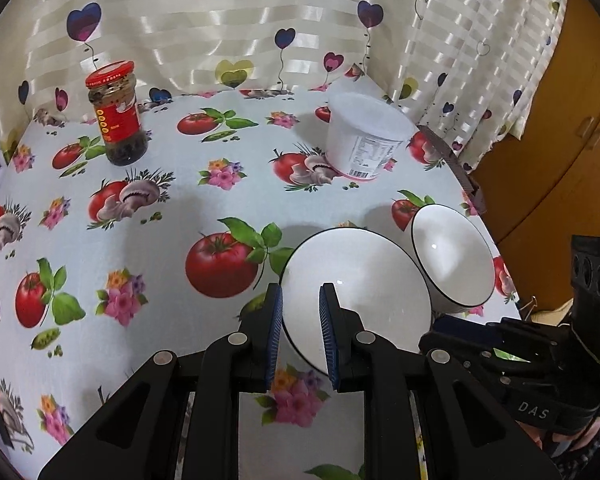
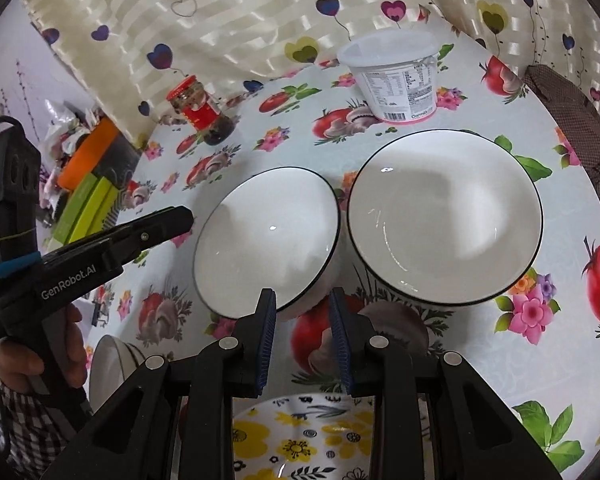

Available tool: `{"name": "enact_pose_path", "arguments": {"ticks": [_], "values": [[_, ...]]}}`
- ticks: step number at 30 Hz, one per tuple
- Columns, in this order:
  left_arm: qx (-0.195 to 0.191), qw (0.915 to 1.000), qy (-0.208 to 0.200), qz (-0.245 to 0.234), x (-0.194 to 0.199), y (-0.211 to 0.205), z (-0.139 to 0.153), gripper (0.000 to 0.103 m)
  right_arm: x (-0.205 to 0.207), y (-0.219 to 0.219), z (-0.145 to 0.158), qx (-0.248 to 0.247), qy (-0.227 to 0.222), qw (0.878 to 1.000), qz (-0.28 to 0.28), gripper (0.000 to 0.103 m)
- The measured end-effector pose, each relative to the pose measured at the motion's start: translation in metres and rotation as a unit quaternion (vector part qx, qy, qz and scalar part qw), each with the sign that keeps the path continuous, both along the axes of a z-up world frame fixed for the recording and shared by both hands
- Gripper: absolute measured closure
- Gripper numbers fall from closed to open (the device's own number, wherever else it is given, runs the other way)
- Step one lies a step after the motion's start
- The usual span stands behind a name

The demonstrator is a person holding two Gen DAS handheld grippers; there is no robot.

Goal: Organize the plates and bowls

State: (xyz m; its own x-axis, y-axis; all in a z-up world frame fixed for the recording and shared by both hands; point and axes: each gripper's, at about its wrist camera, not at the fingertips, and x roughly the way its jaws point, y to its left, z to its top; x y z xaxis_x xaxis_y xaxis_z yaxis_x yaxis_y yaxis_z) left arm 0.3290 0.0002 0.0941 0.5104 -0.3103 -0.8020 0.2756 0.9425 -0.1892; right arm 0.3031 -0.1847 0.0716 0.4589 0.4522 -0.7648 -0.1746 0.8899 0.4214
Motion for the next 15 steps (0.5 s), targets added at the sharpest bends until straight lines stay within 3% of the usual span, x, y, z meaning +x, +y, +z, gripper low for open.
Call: {"name": "enact_pose_path", "arguments": {"ticks": [15], "values": [[0.016,0.9993,0.032,-0.007,0.025,-0.006,-0.027,0.083,0.025,0.005,-0.016,0.006,0.032,0.999,-0.028,0.071]]}}
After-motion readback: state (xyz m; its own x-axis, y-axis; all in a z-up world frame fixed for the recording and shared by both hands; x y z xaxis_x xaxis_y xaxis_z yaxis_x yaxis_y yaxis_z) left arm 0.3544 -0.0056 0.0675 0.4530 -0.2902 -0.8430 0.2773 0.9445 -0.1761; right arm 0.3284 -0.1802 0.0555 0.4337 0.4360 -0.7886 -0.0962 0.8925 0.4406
